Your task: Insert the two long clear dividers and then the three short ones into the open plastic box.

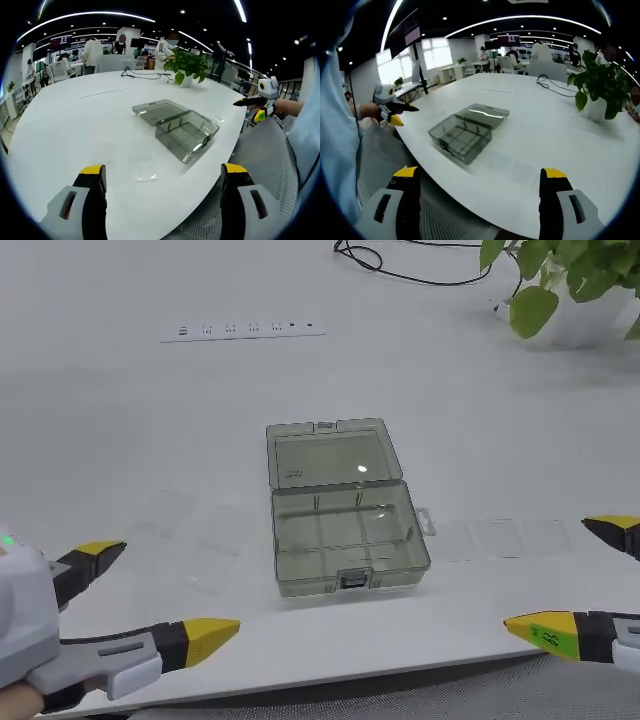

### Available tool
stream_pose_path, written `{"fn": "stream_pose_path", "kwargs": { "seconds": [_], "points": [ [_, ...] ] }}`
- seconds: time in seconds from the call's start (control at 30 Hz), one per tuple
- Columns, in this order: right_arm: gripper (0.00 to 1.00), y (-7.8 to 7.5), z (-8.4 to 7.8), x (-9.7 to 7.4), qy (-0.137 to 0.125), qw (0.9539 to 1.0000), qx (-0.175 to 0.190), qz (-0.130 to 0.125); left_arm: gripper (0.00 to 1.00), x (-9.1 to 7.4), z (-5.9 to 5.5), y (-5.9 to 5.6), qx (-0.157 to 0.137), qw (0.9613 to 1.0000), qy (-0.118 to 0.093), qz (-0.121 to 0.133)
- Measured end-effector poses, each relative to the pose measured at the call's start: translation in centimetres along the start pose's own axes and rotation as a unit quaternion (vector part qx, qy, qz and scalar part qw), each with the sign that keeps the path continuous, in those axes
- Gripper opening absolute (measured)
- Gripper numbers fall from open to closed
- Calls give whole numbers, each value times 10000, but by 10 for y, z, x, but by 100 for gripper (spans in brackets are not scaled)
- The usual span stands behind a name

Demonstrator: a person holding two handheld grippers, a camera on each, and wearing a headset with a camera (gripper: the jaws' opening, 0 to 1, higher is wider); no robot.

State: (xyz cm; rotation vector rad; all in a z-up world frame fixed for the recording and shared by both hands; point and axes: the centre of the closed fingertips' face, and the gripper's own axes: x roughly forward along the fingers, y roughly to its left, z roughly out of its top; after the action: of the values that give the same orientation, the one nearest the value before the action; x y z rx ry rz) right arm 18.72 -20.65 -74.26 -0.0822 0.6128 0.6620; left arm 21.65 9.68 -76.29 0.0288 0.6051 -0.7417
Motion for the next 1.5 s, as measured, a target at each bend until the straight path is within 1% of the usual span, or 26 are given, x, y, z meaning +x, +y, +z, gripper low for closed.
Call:
{"fn": "stream_pose_path", "kwargs": {
  "seconds": [0.47, 0.7, 0.87, 1.2, 1.33, 1.4, 1.5],
  "points": [
    [100, 0, -1, -1, -7, 10000, 3, -31, 97, 1, 1, 5, 23, 10000, 17, -24],
    [100, 1, -1, 0, -17, 10000, 25, -29, 96, 2, -1, 9, 35, 10000, 56, 12],
    [100, 1, -1, 1, -19, 10000, 35, -19, 93, 2, -3, 17, 19, 9998, 148, 110],
    [100, 0, -2, 1, -7, 10000, 47, -36, 90, 3, -7, 30, 33, 9993, 296, 205],
    [100, 1, -3, 1, -8, 10000, 66, -34, 85, 4, -9, 42, 70, 9983, 450, 372],
    [100, 1, -4, 1, -5, 10000, 77, -32, 84, 5, -8, 47, 47, 9982, 448, 406],
    [100, 1, -5, 1, 0, 10000, 89, -32, 83, 7, -7, 54, 48, 9975, 538, 465]
  ]
}}
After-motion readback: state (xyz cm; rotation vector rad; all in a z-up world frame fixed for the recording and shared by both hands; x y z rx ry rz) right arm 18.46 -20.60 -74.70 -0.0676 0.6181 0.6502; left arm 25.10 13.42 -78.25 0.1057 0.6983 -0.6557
